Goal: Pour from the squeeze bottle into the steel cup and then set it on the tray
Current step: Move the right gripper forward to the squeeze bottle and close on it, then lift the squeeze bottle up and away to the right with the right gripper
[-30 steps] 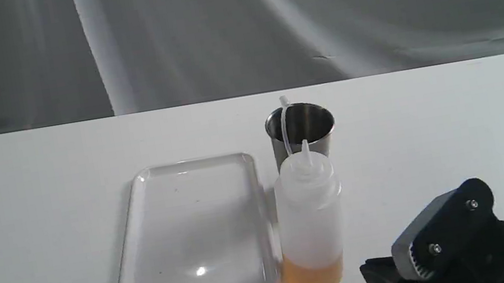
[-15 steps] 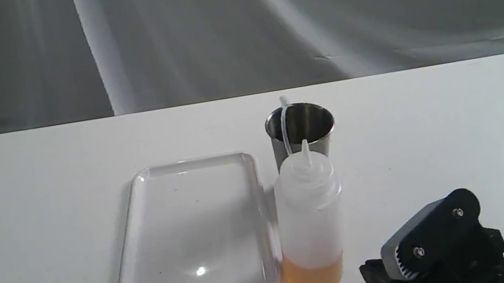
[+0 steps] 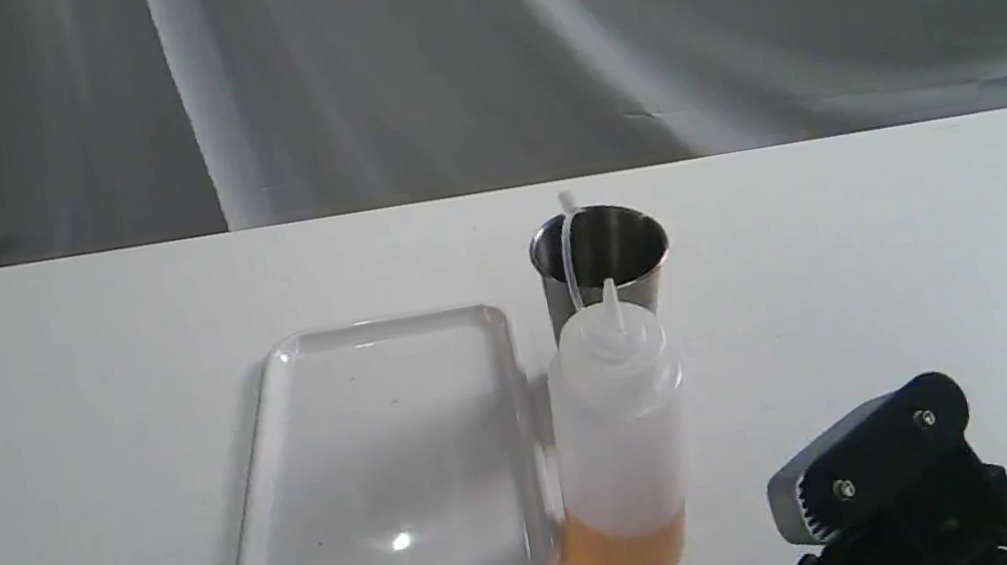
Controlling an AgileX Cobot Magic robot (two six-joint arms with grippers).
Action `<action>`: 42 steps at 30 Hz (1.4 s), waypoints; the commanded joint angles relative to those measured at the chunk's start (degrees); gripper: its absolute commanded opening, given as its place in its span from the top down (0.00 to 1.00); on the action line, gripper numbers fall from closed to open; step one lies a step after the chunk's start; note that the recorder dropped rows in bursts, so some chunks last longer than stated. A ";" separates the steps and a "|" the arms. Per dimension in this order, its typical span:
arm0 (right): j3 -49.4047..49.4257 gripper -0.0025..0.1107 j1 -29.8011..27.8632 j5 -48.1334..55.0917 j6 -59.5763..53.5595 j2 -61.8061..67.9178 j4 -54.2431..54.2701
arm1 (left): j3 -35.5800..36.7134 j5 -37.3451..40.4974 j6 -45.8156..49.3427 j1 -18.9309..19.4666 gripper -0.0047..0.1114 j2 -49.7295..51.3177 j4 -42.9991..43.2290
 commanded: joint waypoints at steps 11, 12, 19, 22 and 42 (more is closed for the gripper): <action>-0.33 0.14 0.10 -2.62 0.39 0.08 0.94 | 0.25 -0.37 -0.10 -0.18 0.89 -0.28 0.03; -0.33 0.14 0.10 -2.62 0.39 0.08 1.52 | 0.25 -0.37 -0.10 -0.18 0.89 -0.28 0.03; -1.66 0.14 0.10 -1.39 0.28 0.29 3.05 | 0.25 -0.37 -0.10 -0.18 0.89 -0.28 0.03; -3.67 0.14 0.00 0.07 0.07 0.39 3.88 | 0.25 -0.37 -0.10 -0.18 0.89 -0.28 0.03; -19.26 0.14 0.00 1.29 0.07 17.89 6.20 | 0.25 -0.37 -0.10 -0.18 0.89 -0.28 0.03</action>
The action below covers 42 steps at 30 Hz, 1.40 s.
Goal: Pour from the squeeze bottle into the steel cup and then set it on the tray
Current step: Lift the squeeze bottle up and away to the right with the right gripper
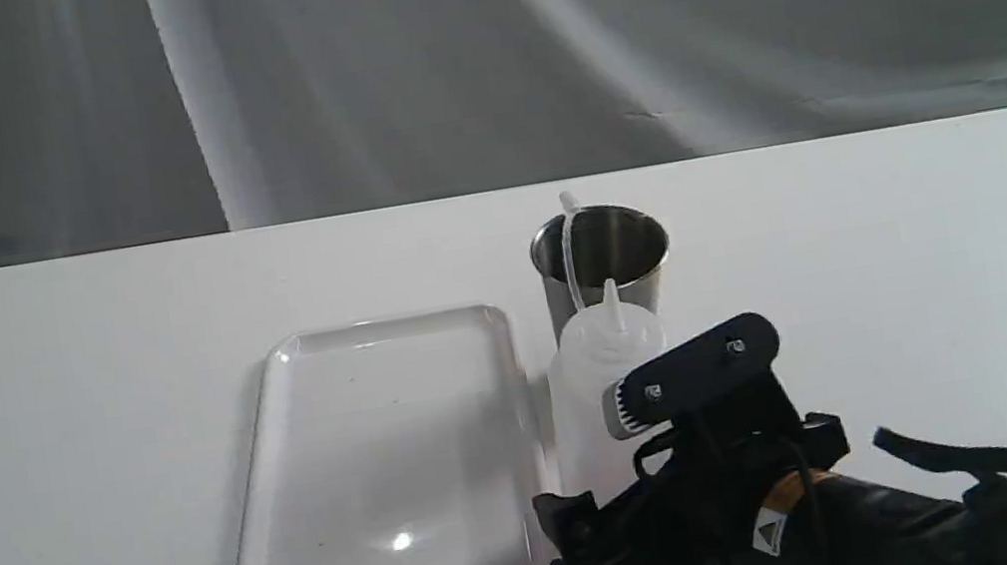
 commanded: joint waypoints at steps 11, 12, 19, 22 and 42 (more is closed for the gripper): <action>-2.76 0.14 0.00 -0.46 -0.15 1.81 2.33 | 0.25 -0.37 -0.10 -0.18 0.89 -0.28 0.03; -2.76 0.14 0.00 -0.46 -0.03 1.81 2.31 | 0.25 -0.37 -0.10 -0.18 0.89 -0.28 0.03; -2.76 0.15 0.00 0.15 0.06 1.81 2.31 | 0.25 -0.37 -0.10 -0.18 0.89 -0.28 0.03; -2.76 0.20 0.00 0.84 0.06 1.81 2.31 | 0.25 -0.37 -0.10 -0.18 0.89 -0.28 0.03; -2.65 0.60 -2.38 10.75 0.06 -12.42 -0.42 | 0.25 -0.37 -0.10 -0.18 0.89 -0.28 0.03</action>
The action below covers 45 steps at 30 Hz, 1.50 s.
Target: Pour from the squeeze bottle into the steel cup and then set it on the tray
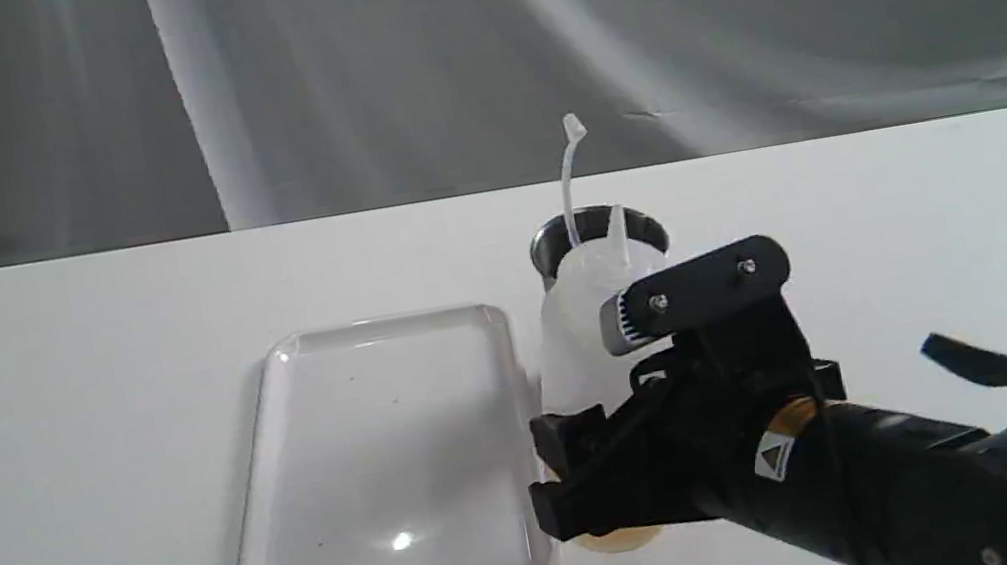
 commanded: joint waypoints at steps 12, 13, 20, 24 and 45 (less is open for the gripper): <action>-0.28 0.60 -21.04 21.69 2.33 -18.53 -19.77 | 0.25 -0.37 -0.10 -0.18 0.89 -0.28 0.03; -0.28 0.60 -23.06 23.00 3.43 -19.72 -22.16 | 0.25 -0.37 -0.10 -0.18 0.89 -0.28 0.03; -5.02 0.60 -31.28 34.94 13.47 -22.58 -39.06 | 0.25 -0.37 -0.10 -0.18 0.89 -0.28 0.03; -11.52 0.60 -31.28 42.56 18.33 -21.10 -48.48 | 0.25 -0.37 -0.10 -0.18 0.89 -0.28 0.03; -35.61 0.60 -17.14 63.25 24.50 -0.41 -78.81 | 0.25 -0.37 -0.10 -0.18 0.89 -0.28 0.03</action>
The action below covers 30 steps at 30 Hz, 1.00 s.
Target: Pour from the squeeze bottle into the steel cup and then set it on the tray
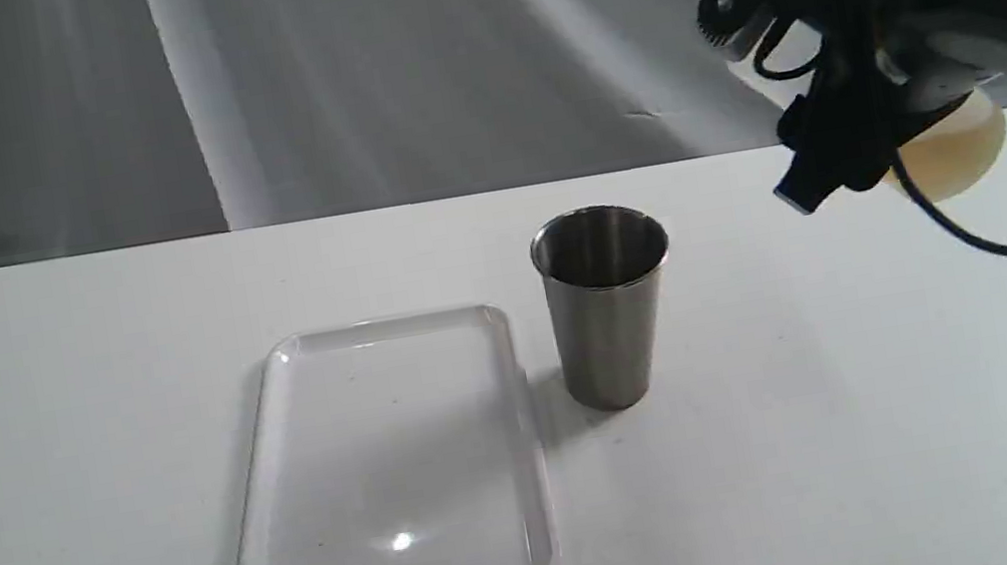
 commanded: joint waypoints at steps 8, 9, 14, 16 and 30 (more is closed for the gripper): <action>-0.88 0.60 0.61 -1.14 0.24 -0.02 -3.95 | 0.25 -0.37 -0.10 -0.18 0.89 -0.28 0.03; -0.88 0.60 0.61 -1.26 0.24 -0.02 -4.43 | 0.25 -0.37 -0.10 -0.18 0.89 -0.28 0.03; -0.88 0.60 2.69 -0.99 0.24 1.33 -10.95 | 0.25 -0.37 -0.10 -0.18 0.89 -0.28 0.03; -0.88 0.60 3.57 -0.17 0.24 2.60 -13.50 | 0.25 -0.37 -0.10 -0.18 0.89 -0.28 0.03; -0.88 0.60 9.21 9.30 0.24 11.73 -23.28 | 0.25 -0.37 -0.10 -0.18 0.89 -0.28 0.03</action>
